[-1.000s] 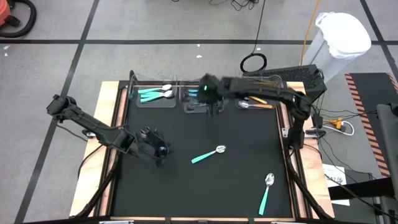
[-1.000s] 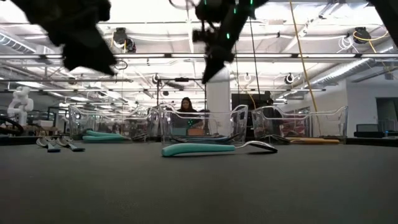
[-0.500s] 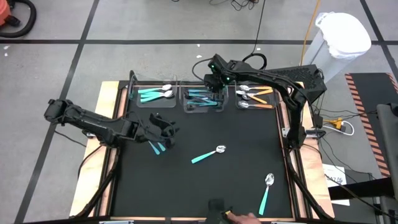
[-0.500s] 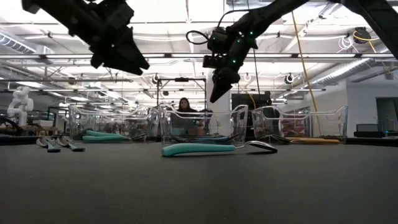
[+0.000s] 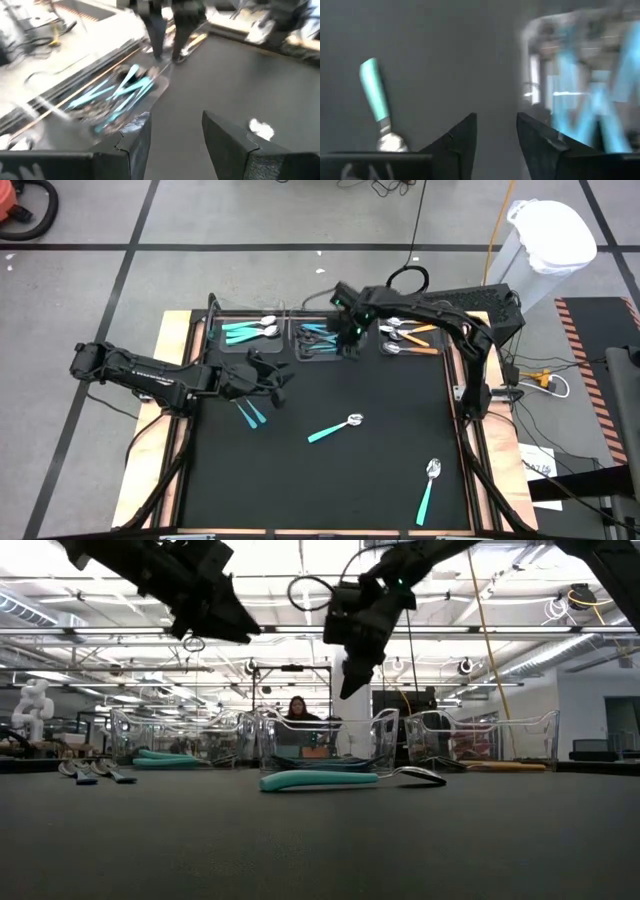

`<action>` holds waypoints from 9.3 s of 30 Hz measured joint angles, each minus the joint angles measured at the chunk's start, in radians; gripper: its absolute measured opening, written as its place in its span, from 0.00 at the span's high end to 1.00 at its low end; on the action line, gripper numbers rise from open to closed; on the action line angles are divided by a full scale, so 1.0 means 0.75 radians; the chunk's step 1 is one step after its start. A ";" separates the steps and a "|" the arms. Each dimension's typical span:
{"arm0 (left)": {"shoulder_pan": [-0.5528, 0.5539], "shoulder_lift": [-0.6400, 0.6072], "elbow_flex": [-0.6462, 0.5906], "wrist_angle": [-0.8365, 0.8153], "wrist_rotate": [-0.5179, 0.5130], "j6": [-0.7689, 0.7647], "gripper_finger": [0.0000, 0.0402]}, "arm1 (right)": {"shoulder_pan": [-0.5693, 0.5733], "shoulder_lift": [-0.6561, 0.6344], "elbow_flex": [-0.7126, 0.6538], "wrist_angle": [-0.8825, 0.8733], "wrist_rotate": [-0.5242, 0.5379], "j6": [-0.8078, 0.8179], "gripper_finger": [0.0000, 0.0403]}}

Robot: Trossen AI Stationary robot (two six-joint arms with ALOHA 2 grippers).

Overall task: Sort silverware by color (type)
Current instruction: Put the light blue spoon into the left transparent bin

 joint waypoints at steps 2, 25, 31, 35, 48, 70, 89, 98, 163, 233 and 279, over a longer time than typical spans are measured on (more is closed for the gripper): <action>0.000 -0.002 0.000 0.082 0.052 0.028 0.56 | 0.065 0.000 0.000 -0.060 0.000 -0.015 0.69; -0.081 -0.491 0.000 -0.272 0.175 -0.279 0.56 | 0.612 0.006 -0.314 0.231 0.212 0.317 0.72; -0.109 -0.490 0.000 -0.389 0.204 -0.357 0.56 | 0.674 0.006 -0.488 0.341 0.210 0.360 0.72; -0.127 -0.490 0.000 -0.390 0.206 -0.356 0.56 | 0.710 0.006 -0.546 0.373 0.210 0.348 0.72; -0.127 -0.489 -0.002 -0.437 0.126 -0.355 0.56 | 0.753 0.003 -0.584 0.410 0.424 0.566 0.96; -0.123 -0.428 -0.012 -0.271 -0.170 -0.586 0.35 | 0.655 -0.031 -0.020 0.528 0.906 0.709 0.96; 0.001 -0.393 -0.013 0.006 -0.248 -0.374 0.22 | 0.571 -0.032 0.031 0.975 0.797 0.783 1.00; 0.025 -0.366 -0.013 0.151 -0.245 -0.109 0.67 | 0.549 -0.033 0.031 0.983 0.799 0.789 0.97; 0.068 -0.124 0.331 -0.888 0.243 -0.495 0.31 | 0.877 -0.255 0.030 -0.564 0.697 1.914 0.58; -0.611 -0.123 0.329 -0.503 -0.131 -0.465 0.31 | 1.526 -0.237 -0.307 -0.121 1.543 2.414 0.90; 0.244 -0.094 0.329 0.107 0.117 0.239 0.97 | 0.794 -0.239 -0.102 0.721 1.601 0.628 0.74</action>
